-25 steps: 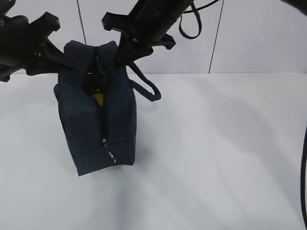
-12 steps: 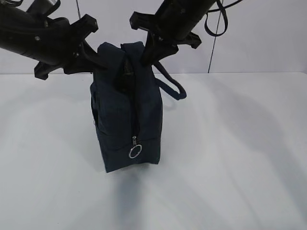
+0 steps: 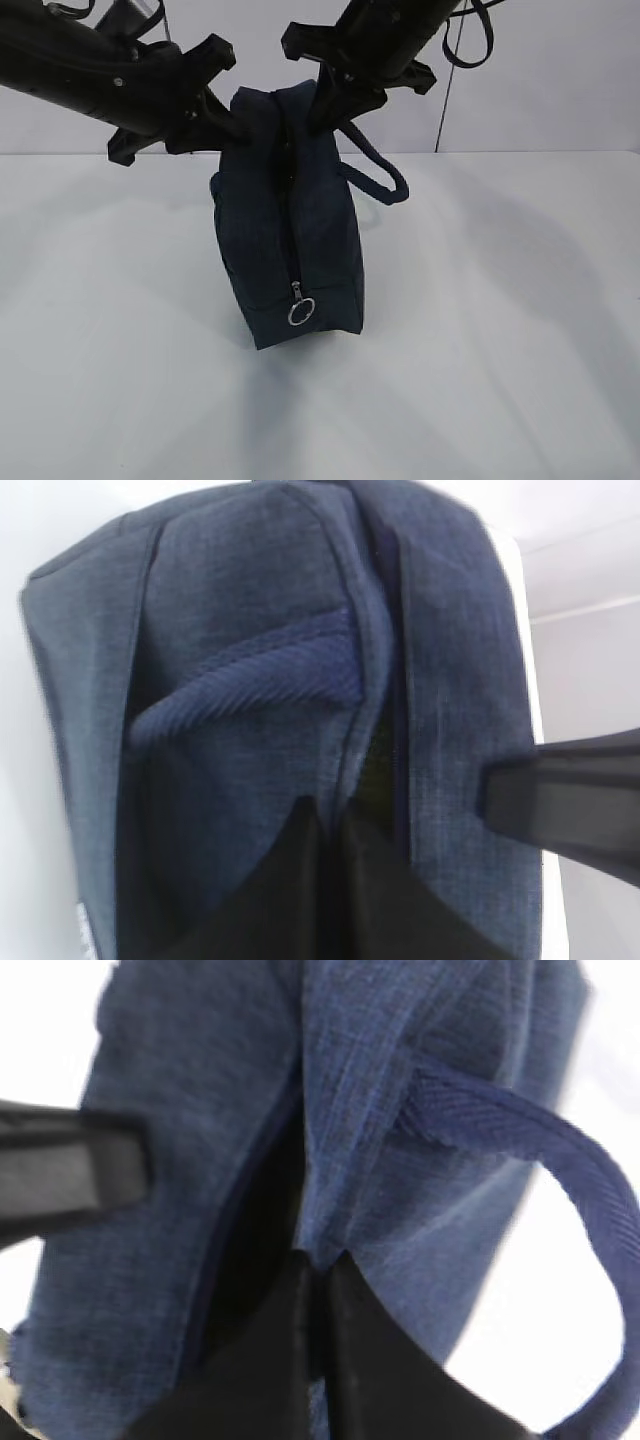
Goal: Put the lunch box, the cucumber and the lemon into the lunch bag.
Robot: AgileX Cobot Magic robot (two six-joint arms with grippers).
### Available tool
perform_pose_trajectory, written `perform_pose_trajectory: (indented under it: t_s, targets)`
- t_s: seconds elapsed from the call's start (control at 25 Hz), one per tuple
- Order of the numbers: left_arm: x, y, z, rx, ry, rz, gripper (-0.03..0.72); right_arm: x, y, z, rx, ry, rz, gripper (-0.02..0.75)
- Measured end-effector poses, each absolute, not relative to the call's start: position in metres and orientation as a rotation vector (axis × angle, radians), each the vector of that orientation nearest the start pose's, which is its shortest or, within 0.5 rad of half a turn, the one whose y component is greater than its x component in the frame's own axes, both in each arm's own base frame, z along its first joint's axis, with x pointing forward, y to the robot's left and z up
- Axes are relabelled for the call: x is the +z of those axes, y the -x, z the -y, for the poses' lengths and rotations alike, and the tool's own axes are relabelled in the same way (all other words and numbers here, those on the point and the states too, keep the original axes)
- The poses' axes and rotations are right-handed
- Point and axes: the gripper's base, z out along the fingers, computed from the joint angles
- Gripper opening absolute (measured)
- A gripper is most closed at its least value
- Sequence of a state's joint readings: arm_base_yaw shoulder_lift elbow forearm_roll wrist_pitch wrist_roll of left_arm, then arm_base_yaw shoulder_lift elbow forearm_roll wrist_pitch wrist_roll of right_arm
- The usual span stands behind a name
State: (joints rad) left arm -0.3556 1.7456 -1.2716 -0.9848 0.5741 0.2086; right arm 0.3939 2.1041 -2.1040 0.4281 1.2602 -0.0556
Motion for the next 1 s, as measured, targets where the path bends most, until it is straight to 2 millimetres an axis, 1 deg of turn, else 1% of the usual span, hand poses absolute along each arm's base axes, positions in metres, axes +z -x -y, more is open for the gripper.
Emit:
perform_pose_trajectory:
  t_s: [0.12,0.28,0.44,0.84,1.0]
  targets:
    - [0.267,-0.352,0.178,-1.057,0.140,-2.437,-0.006,0.313,-0.409,-0.209,0.683,0.545,-2.698,0.008]
    - [0.263,-0.355,0.180,-1.056,0.142,-2.447,-0.006,0.297,-0.405,-0.207,0.676,0.536,-2.754,0.008]
    - [0.261,-0.357,0.181,-1.060,0.145,-2.452,-0.006,0.289,-0.400,-0.205,0.676,0.550,-2.786,0.008]
    - [0.259,-0.357,0.182,-1.066,0.140,-2.463,-0.004,0.290,-0.398,-0.205,0.678,0.587,-2.771,0.008]
    - [0.259,-0.356,0.183,-1.071,0.132,-2.470,0.018,0.291,-0.398,-0.206,0.705,0.595,-2.763,0.008]
